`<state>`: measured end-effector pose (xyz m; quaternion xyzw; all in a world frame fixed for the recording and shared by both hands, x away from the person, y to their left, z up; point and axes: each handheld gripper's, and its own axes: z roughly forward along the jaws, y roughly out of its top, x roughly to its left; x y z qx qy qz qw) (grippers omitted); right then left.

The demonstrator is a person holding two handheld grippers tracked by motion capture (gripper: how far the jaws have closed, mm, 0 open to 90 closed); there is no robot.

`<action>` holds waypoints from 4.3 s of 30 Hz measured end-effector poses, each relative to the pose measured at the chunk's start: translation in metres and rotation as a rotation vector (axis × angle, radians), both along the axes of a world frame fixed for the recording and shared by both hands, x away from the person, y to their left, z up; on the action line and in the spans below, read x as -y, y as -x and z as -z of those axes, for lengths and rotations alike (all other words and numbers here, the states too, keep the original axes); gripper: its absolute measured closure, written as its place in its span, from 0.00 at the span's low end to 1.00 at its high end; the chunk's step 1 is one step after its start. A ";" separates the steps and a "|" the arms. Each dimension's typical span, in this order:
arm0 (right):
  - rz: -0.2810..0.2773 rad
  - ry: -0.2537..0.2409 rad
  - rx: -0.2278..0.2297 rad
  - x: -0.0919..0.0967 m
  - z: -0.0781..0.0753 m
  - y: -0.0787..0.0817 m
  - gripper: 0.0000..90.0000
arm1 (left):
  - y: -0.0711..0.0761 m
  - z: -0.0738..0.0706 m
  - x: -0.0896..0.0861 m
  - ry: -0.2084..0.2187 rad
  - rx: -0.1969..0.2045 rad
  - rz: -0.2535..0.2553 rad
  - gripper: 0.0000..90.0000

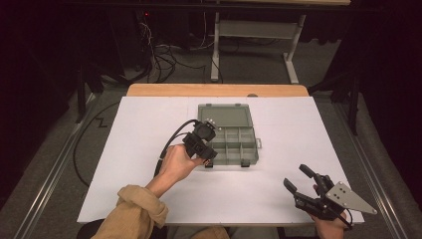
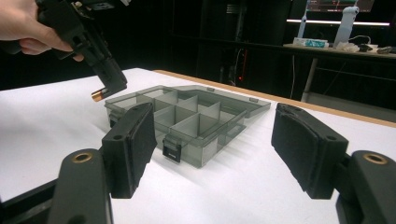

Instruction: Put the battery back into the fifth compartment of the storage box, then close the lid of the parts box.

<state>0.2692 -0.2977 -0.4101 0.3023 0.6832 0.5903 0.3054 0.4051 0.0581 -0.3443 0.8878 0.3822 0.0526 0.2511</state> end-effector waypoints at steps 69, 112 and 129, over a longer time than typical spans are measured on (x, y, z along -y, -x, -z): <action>-0.009 0.016 -0.023 -0.003 0.001 -0.004 0.36 | -0.032 0.021 -0.011 -0.010 -0.018 -0.101 0.62; 0.005 0.061 -0.123 -0.039 -0.016 -0.030 0.47 | -0.028 0.001 -0.062 0.049 0.077 -0.196 0.49; -0.002 0.124 -0.333 -0.061 -0.029 -0.064 0.58 | -0.039 0.006 -0.062 0.083 0.088 -0.218 0.49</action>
